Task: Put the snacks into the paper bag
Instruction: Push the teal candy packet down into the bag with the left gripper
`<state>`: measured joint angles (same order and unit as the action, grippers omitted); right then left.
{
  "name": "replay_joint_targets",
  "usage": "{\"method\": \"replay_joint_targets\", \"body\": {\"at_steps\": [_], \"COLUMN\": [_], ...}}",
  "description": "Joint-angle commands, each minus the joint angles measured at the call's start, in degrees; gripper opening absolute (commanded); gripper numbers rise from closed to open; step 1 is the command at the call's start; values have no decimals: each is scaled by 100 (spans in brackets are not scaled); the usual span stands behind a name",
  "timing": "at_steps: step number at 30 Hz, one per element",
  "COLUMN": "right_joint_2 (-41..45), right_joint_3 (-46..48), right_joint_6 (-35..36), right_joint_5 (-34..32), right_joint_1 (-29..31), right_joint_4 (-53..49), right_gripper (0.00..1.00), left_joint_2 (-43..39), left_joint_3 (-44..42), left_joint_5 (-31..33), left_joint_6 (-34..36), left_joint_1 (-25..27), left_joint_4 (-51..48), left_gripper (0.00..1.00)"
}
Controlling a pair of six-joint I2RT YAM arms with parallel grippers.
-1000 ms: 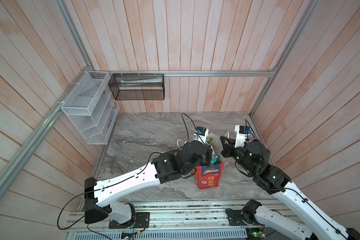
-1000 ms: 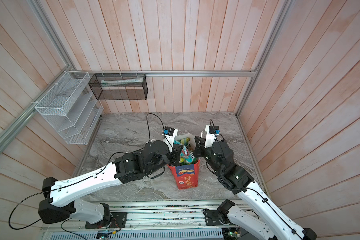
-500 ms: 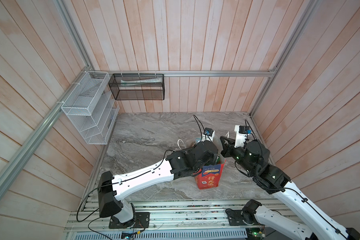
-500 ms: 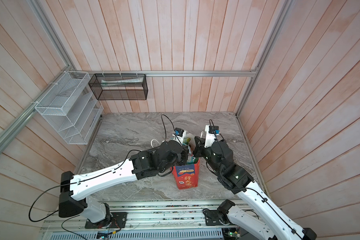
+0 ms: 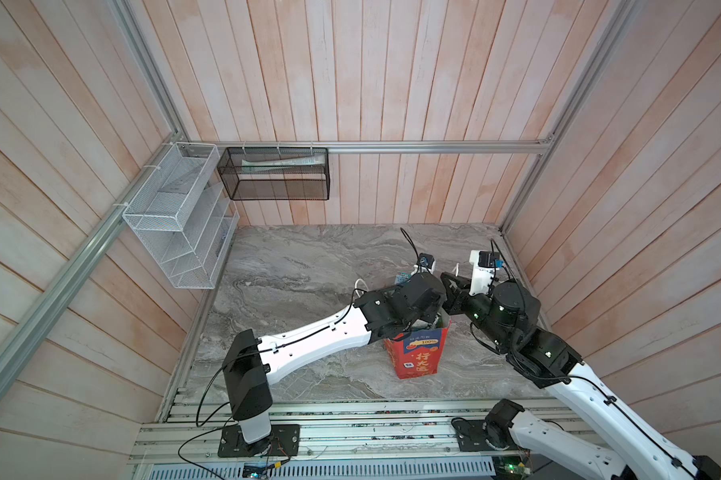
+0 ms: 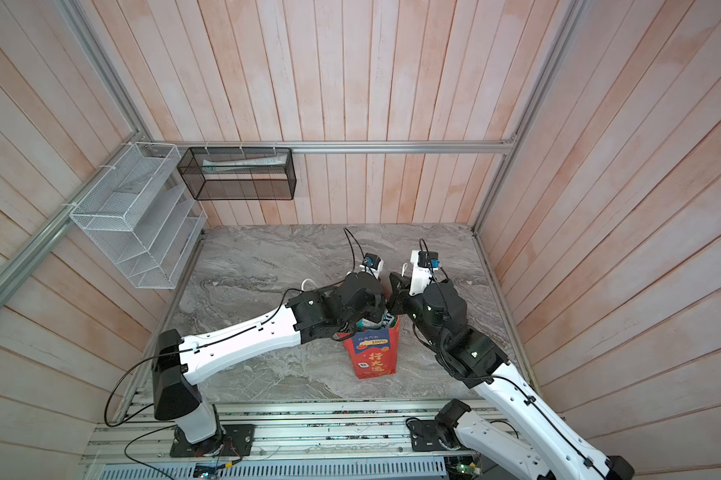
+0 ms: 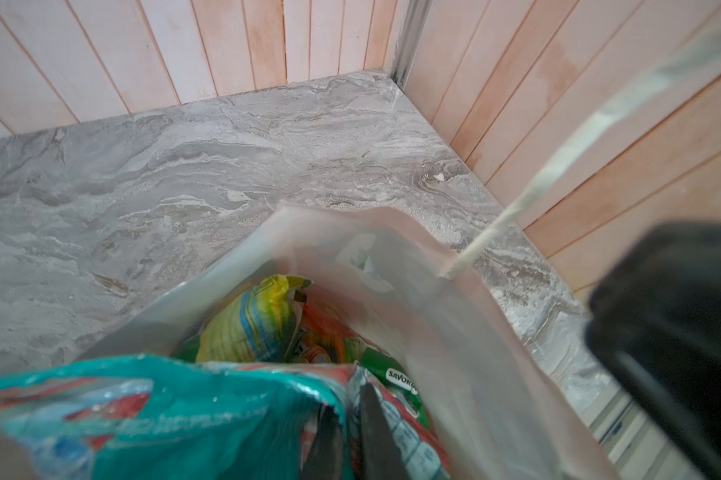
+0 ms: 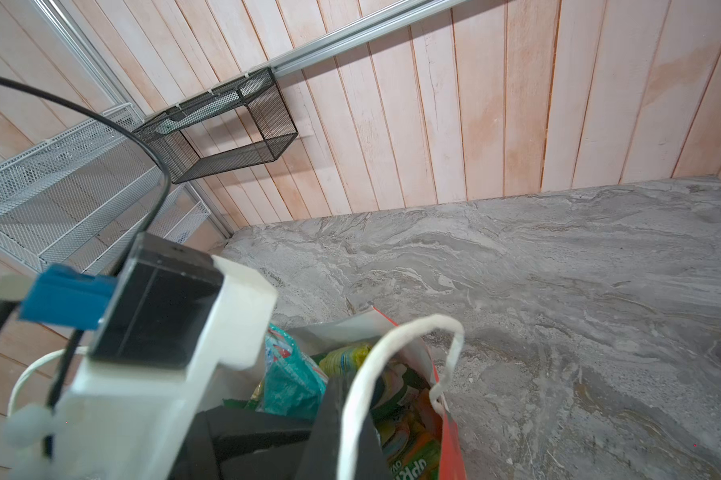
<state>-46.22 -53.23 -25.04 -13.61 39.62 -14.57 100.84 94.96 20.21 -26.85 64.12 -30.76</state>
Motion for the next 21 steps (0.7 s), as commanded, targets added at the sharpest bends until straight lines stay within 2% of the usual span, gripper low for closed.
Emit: {"method": "replay_joint_targets", "body": {"at_steps": [1, 4, 13, 19, 21], "right_joint_2": [60, 65, 139, 141, 170], "right_joint_3": [11, 7, 23, 6, -11], "right_joint_6": [43, 43, 50, 44, 50], "right_joint_5": [14, -9, -75, -90, -100], "right_joint_1": [39, 37, 37, 38, 37], "right_joint_4": [200, 197, 198, 181, 161], "right_gripper": [0, 0, 0, 0, 0], "left_joint_2": [-29, -268, -1275, -1323, -1221], "left_joint_3": [131, 35, -373, -317, -254], "left_joint_5": [-538, -651, -716, -380, -379], "left_joint_6": [192, 206, 341, 422, 443], "left_joint_1": [13, 15, 13, -35, -87], "left_joint_4": [-201, -121, 226, 158, 25], "left_gripper": [23, 29, 38, 38, 35]}}
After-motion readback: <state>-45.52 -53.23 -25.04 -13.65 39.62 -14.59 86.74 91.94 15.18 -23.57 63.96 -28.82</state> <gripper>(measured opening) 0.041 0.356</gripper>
